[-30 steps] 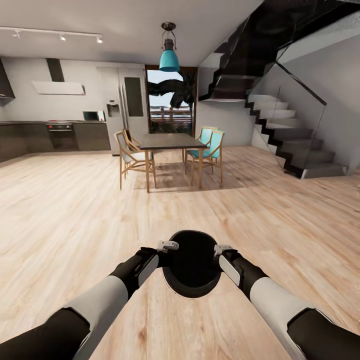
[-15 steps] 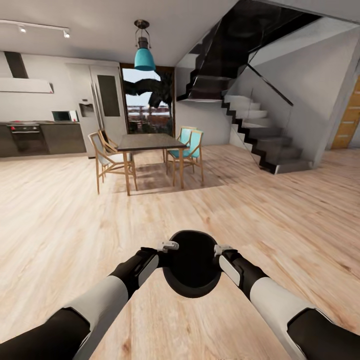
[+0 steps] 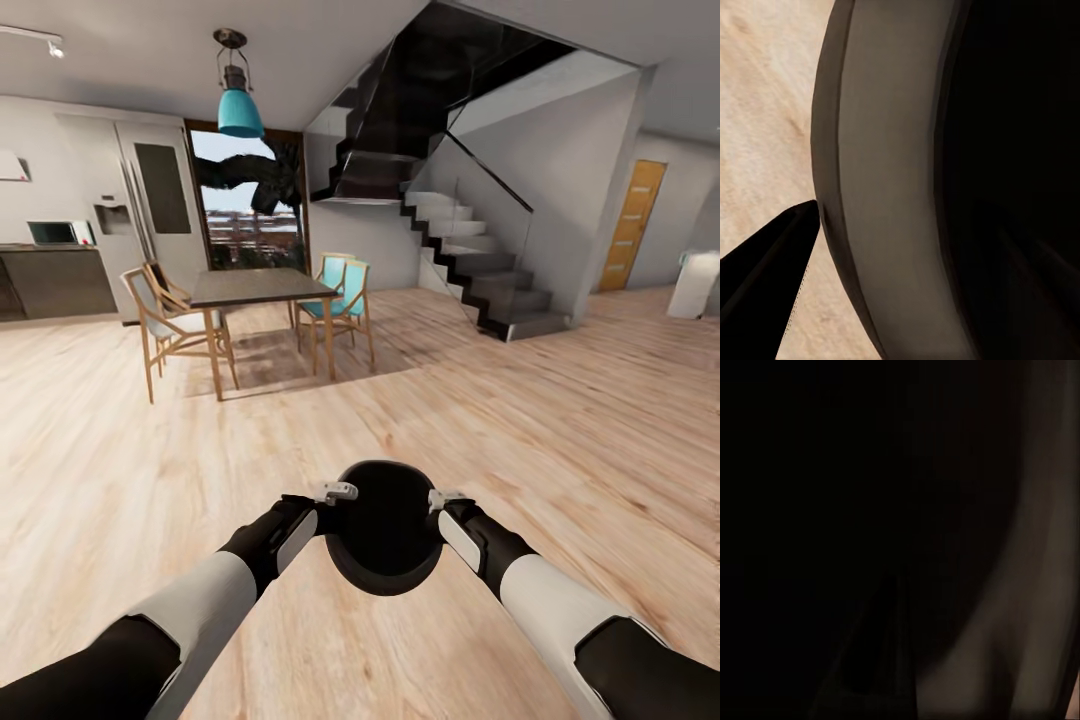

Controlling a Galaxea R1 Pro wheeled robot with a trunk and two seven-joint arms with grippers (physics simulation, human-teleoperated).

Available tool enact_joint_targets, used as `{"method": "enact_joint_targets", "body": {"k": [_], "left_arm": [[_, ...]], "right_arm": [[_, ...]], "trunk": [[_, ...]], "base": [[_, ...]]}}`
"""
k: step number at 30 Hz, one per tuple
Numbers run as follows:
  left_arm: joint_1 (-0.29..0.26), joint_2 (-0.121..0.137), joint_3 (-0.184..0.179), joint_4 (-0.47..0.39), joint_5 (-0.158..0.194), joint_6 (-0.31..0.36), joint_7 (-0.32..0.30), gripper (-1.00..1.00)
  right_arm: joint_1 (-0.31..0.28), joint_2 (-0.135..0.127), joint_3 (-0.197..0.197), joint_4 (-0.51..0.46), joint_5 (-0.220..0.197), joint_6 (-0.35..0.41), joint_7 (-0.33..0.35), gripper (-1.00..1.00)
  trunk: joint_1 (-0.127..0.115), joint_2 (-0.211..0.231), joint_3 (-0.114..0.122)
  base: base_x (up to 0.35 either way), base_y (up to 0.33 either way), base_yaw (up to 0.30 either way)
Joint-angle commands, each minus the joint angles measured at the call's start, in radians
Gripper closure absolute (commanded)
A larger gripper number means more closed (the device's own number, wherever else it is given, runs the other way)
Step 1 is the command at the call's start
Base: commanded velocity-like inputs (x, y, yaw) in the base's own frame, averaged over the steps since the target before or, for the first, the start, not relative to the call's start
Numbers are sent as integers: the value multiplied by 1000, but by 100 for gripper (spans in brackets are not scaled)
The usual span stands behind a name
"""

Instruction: Place each of the two pumpkins and all three candles from the living room inside a cabinet in the living room (use any cabinet), then make sure every cabinet is closed, and position the cauldron so it is next to a table in the living room.

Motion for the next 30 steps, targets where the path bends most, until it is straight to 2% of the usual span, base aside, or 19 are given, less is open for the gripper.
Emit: {"method": "enact_joint_targets", "body": {"k": [1, 15, 30], "left_arm": [[-1, 2, -9, -15, 8, -17, 7, 100], [-1, 2, -9, -15, 8, -19, 7, 100], [-1, 2, -9, -15, 8, -19, 7, 100]], "right_arm": [[-1, -5, -1, 2, 20, 8, -13, 100], [-1, -5, -2, 2, 20, 7, -13, 100], [-1, -5, -1, 2, 20, 7, -13, 100]], "trunk": [[0, -1, -1], [0, -1, -1], [0, -1, -1]], "base": [[155, 254, -267], [195, 219, -267], [11, 9, -268]]}}
